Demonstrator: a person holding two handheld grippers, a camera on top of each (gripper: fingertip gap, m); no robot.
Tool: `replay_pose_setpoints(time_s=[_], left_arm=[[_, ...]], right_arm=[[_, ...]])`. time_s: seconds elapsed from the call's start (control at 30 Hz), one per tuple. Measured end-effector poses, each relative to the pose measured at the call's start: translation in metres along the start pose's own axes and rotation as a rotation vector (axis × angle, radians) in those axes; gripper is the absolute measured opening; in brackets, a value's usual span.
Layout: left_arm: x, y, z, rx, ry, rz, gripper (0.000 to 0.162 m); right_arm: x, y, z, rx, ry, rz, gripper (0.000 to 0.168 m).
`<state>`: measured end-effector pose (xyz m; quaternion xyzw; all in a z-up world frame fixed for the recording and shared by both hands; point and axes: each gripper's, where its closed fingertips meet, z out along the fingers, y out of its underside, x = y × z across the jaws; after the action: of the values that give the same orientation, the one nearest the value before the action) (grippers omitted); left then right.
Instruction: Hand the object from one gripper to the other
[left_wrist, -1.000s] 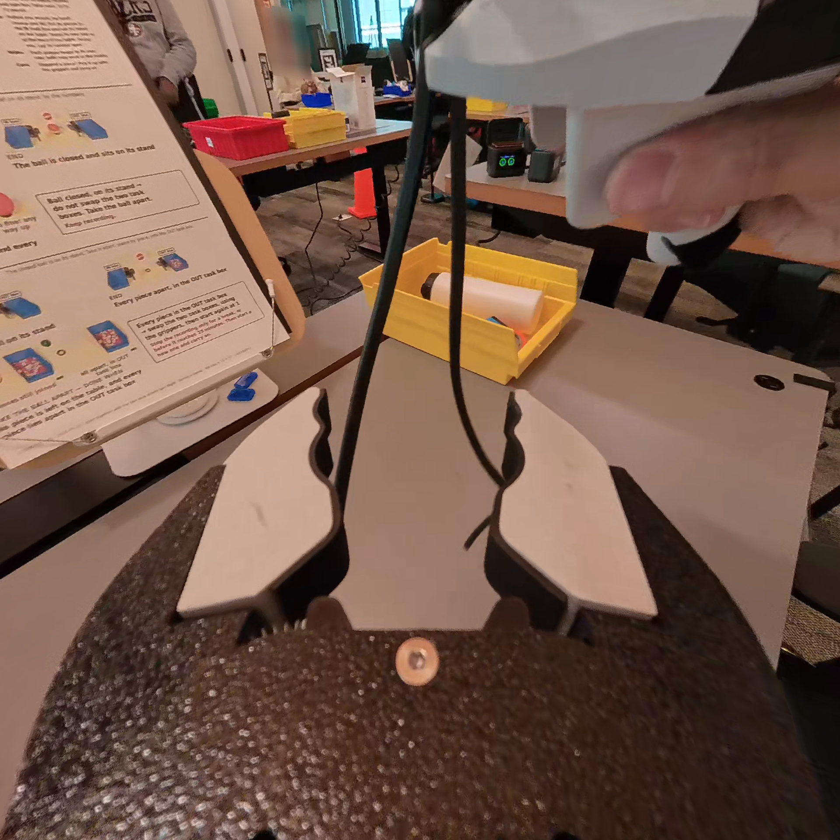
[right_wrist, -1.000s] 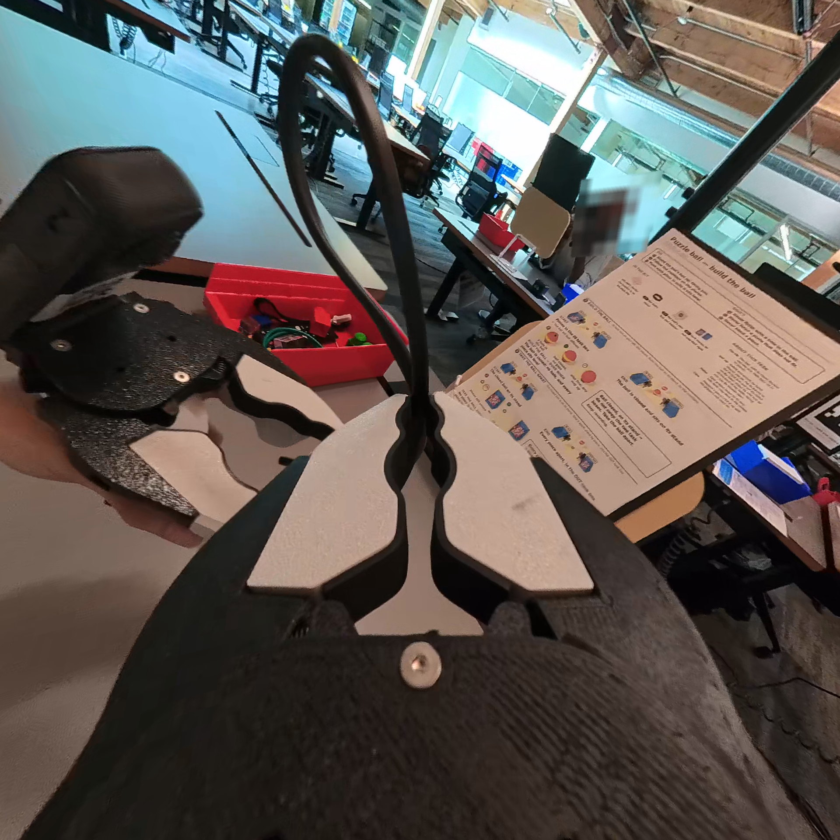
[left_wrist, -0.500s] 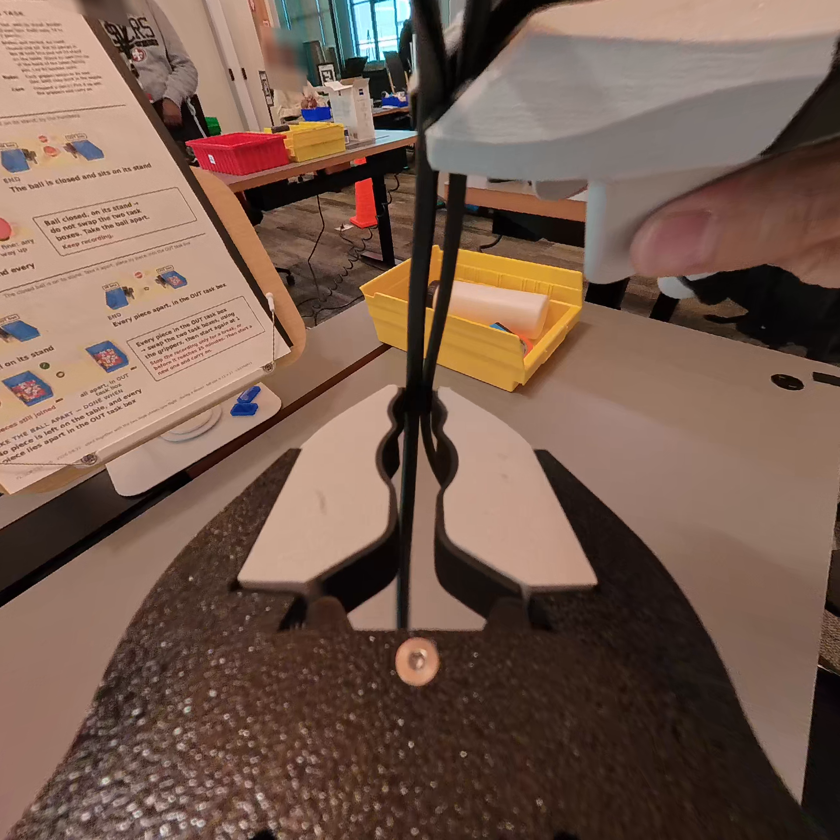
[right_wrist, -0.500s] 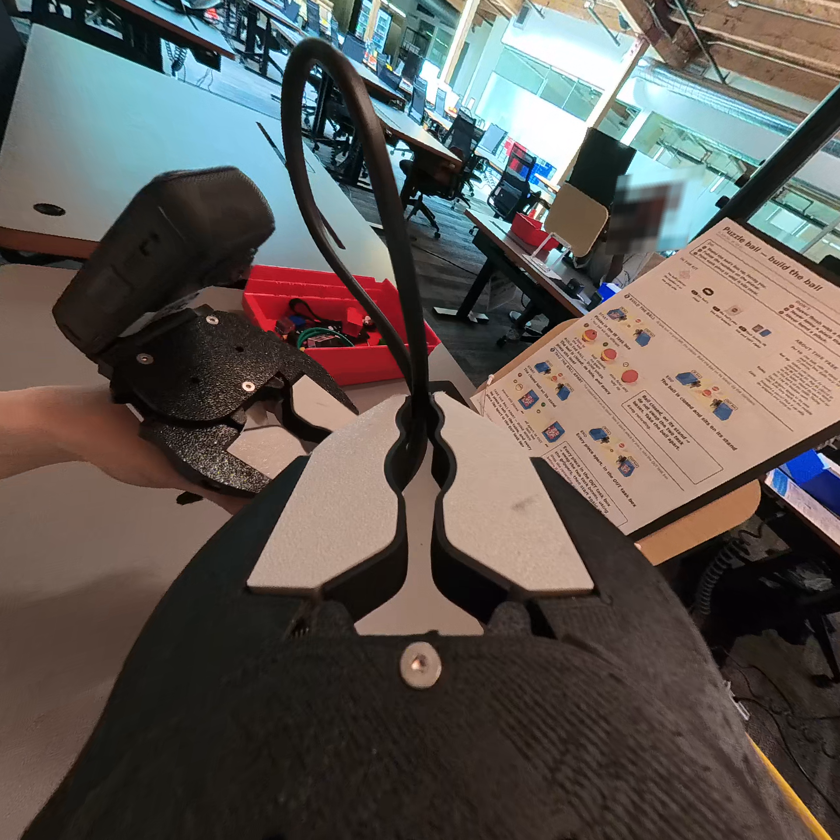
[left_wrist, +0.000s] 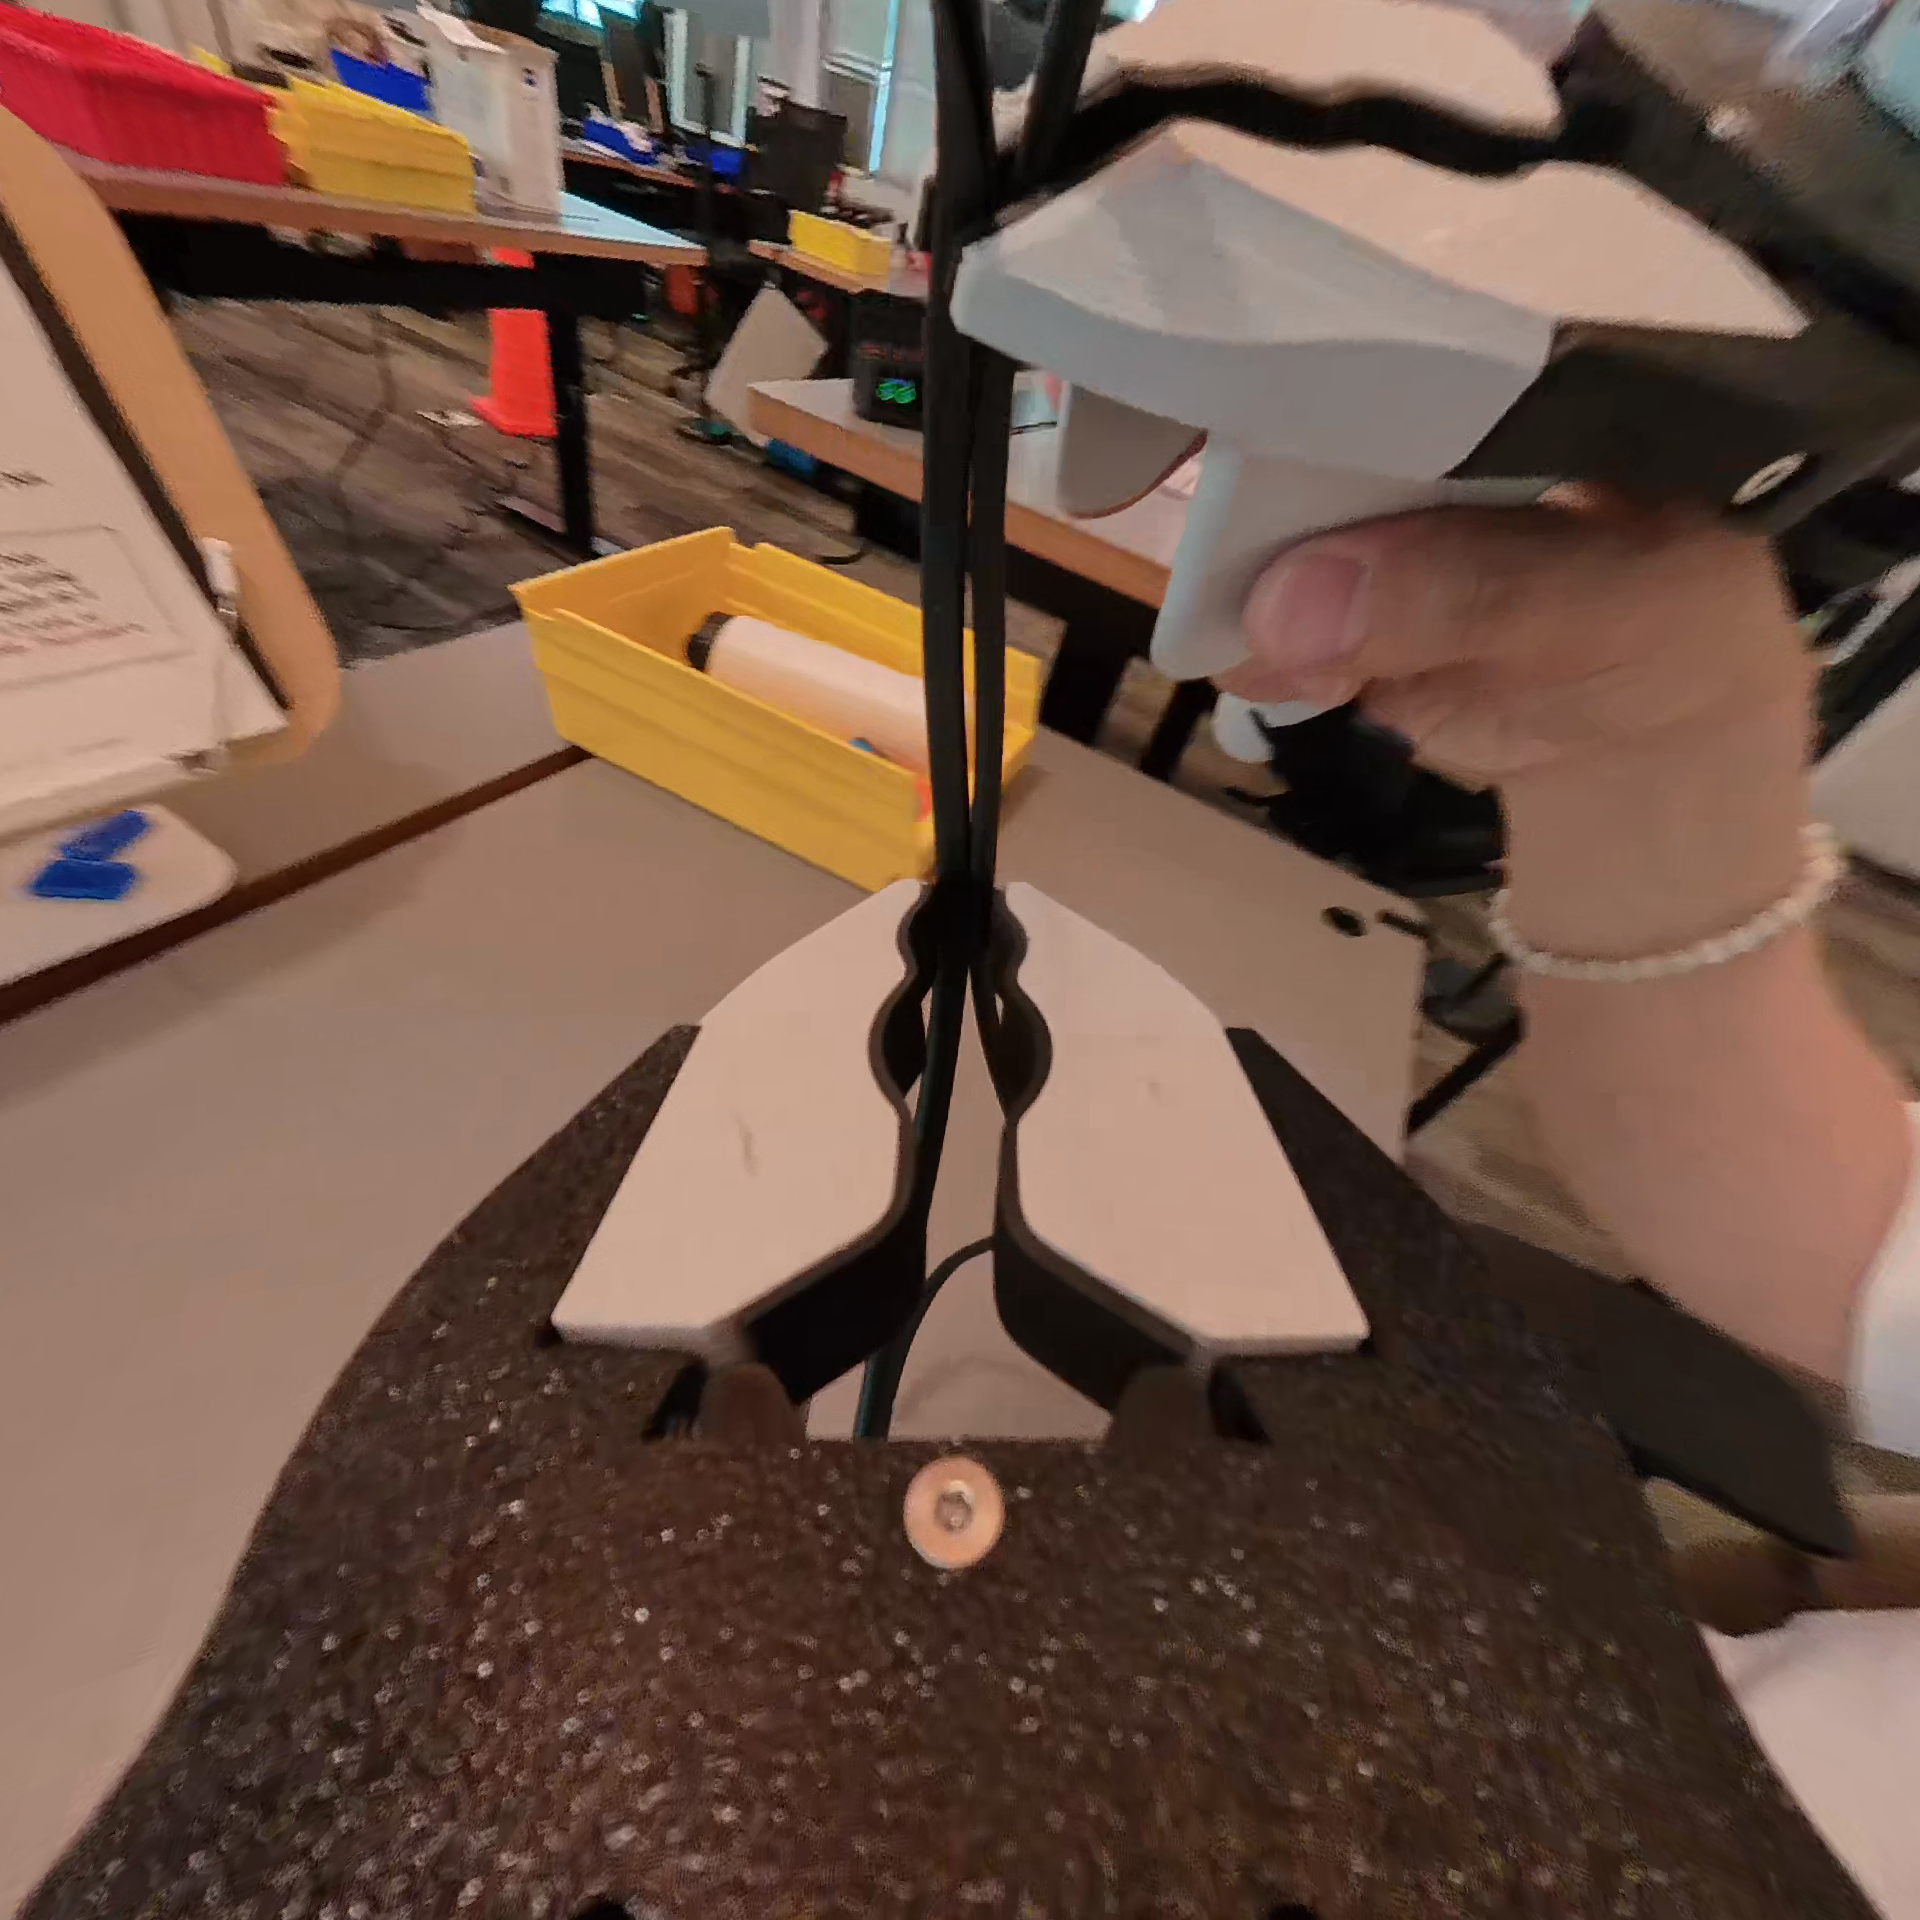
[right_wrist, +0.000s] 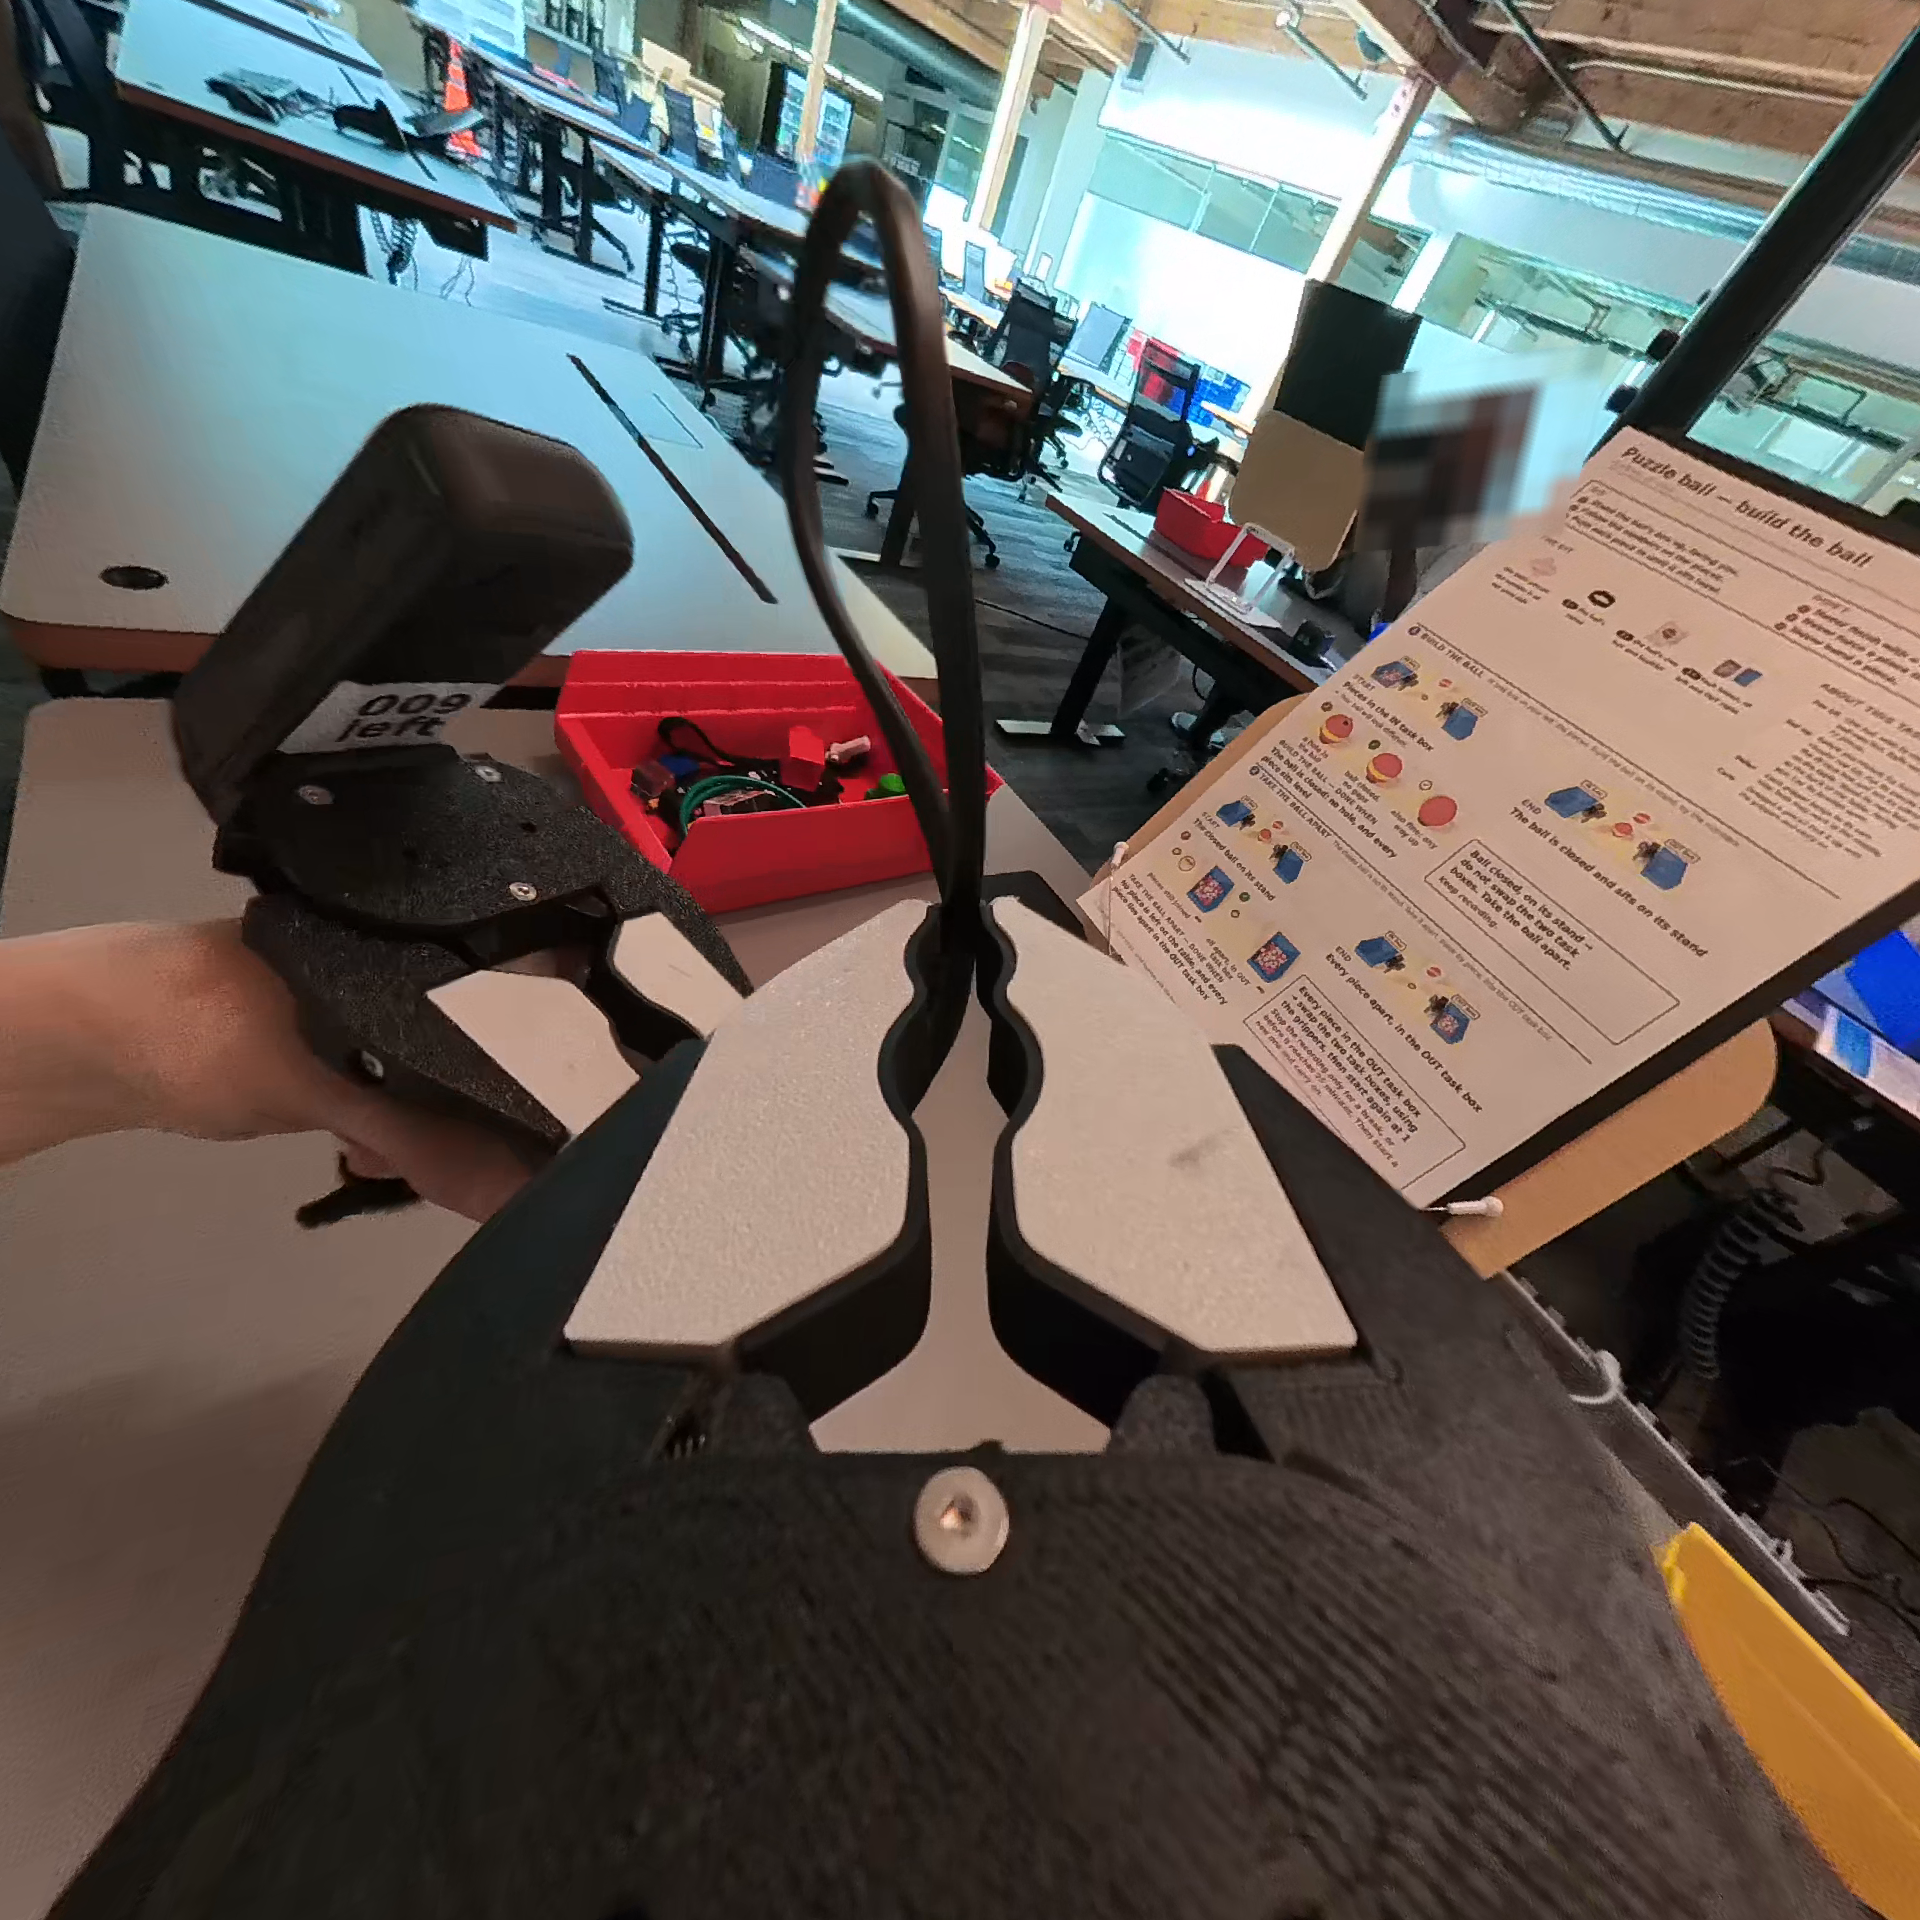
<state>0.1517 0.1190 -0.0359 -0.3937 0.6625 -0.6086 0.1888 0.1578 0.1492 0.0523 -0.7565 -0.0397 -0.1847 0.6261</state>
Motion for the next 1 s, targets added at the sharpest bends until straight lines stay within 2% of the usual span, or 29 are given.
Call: replay_pose_setpoints(time_s=[0.1,0.23,0.3,0.37,0.57,0.63,0.7,0.87,1.0], left_arm=[[0.008,-0.007,-0.002,0.038,0.094,-0.127,0.008],[0.006,-0.031,-0.016,0.150,0.241,-0.363,0.008],[-0.001,-0.038,-0.022,0.173,0.259,-0.410,0.008],[-0.005,-0.041,-0.028,0.178,0.268,-0.431,0.008],[-0.006,-0.047,-0.034,0.200,0.302,-0.463,0.008],[-0.005,-0.046,-0.033,0.199,0.303,-0.463,0.008],[-0.003,-0.045,-0.032,0.201,0.304,-0.456,0.008],[-0.005,-0.046,-0.032,0.213,0.254,-0.411,0.008],[-0.006,-0.045,-0.031,0.216,0.240,-0.390,0.008]], right_arm=[[-0.002,-0.003,-0.002,0.031,-0.038,0.012,0.007],[-0.006,0.000,-0.011,0.018,-0.046,0.009,0.058],[-0.010,0.004,-0.020,0.019,-0.040,-0.006,0.070],[-0.018,0.011,-0.026,0.028,-0.049,0.001,0.075],[-0.044,0.050,-0.016,0.014,-0.064,0.091,0.057],[-0.044,0.054,-0.006,0.047,-0.038,0.178,0.050],[-0.046,0.055,0.001,0.086,-0.025,0.252,0.049],[-0.046,0.056,0.007,0.135,0.049,0.285,0.025],[-0.046,0.058,0.011,0.124,0.068,0.305,0.031]])
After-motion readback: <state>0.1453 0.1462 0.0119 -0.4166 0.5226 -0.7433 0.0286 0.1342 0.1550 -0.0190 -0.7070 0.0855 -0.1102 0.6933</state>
